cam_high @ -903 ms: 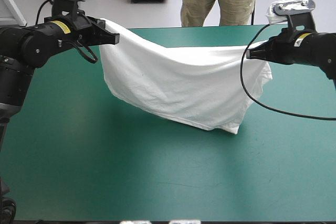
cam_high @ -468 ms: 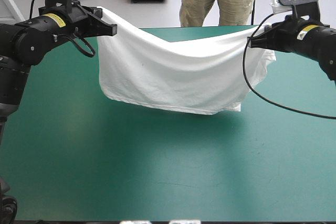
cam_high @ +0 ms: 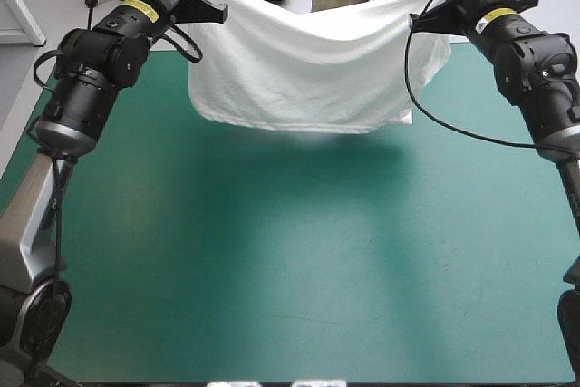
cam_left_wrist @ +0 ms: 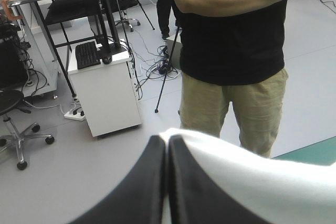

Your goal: Fold the cloth

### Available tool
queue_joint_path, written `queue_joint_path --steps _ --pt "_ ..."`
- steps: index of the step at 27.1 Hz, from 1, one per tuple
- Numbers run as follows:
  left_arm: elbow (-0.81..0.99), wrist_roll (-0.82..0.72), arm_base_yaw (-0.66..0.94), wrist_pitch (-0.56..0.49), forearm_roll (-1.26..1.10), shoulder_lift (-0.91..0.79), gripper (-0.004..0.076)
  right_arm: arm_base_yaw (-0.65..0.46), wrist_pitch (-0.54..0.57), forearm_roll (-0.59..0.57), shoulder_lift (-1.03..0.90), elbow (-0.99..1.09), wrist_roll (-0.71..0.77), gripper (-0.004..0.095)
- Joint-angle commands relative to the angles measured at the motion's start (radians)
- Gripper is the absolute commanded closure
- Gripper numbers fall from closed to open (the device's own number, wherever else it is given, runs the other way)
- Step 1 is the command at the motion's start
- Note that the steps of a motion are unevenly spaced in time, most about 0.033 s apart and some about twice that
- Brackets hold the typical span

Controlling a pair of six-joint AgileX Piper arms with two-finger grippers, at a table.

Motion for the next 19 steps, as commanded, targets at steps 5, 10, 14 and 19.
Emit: queue_joint_path --steps 5,10,14,19 --pt "-0.029 -0.002 -0.006 -0.004 -0.008 0.024 0.0733 -0.002 0.024 0.000 -0.008 -0.032 -0.010 0.0925" --pt "0.047 -0.048 -0.006 0.227 -0.016 0.024 0.0733 -0.002 0.214 0.010 -0.013 0.090 -0.013 0.0925" --pt "0.229 -0.050 -0.006 0.283 -0.042 -0.054 0.0733 -0.002 0.265 0.065 -0.047 0.242 -0.013 0.0925" --pt "0.635 -0.056 -0.006 0.322 -0.068 -0.241 0.0733 -0.002 0.320 0.136 -0.154 0.520 -0.028 0.0925"
